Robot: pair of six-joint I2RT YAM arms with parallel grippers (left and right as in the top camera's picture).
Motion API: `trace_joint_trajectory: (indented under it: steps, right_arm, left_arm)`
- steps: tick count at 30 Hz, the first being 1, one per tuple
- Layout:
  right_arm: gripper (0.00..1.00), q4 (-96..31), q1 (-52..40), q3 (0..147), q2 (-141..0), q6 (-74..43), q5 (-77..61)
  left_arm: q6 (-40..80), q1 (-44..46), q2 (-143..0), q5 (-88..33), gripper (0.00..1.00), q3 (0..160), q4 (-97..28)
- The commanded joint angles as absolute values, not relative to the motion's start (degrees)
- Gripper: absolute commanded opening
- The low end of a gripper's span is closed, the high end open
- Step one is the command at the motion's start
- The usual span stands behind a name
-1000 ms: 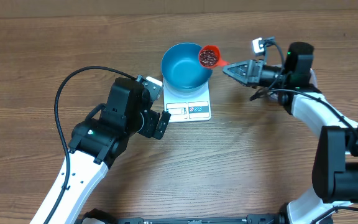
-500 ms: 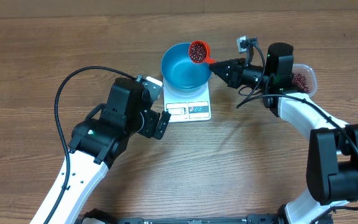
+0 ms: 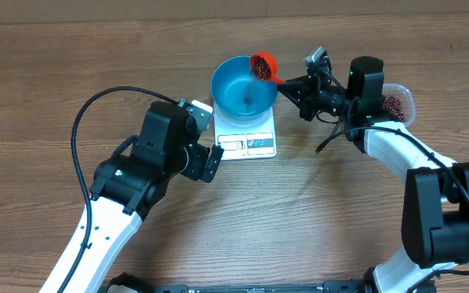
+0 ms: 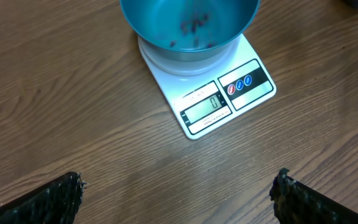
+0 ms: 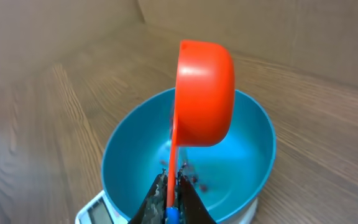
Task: Scoop item into bowl and weigh 150g on scale
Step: 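Tilt the scoop with the right gripper to pour beans into the bowl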
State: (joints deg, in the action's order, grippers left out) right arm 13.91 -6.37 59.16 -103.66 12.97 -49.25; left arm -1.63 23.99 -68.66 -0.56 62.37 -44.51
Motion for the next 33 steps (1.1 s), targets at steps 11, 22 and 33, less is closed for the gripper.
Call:
trace_joint_trajectory:
  steps: [11,22,33]
  right_arm:
    - [0.04,11.0,-6.4,59.3,-103.7,32.2,-49.7]
    - [0.04,12.4,-7.2,59.3,-103.7,36.6,-49.7]
    - [0.04,16.5,-7.1,59.3,-103.7,42.5,-49.7]
  left_arm:
    - [-1.1,24.1,-69.0,0.3,1.00,62.0,-44.3]
    - [-1.1,24.1,-69.0,0.3,1.00,62.0,-44.3]
    - [-1.1,24.1,-69.0,0.3,1.00,62.0,-44.3]
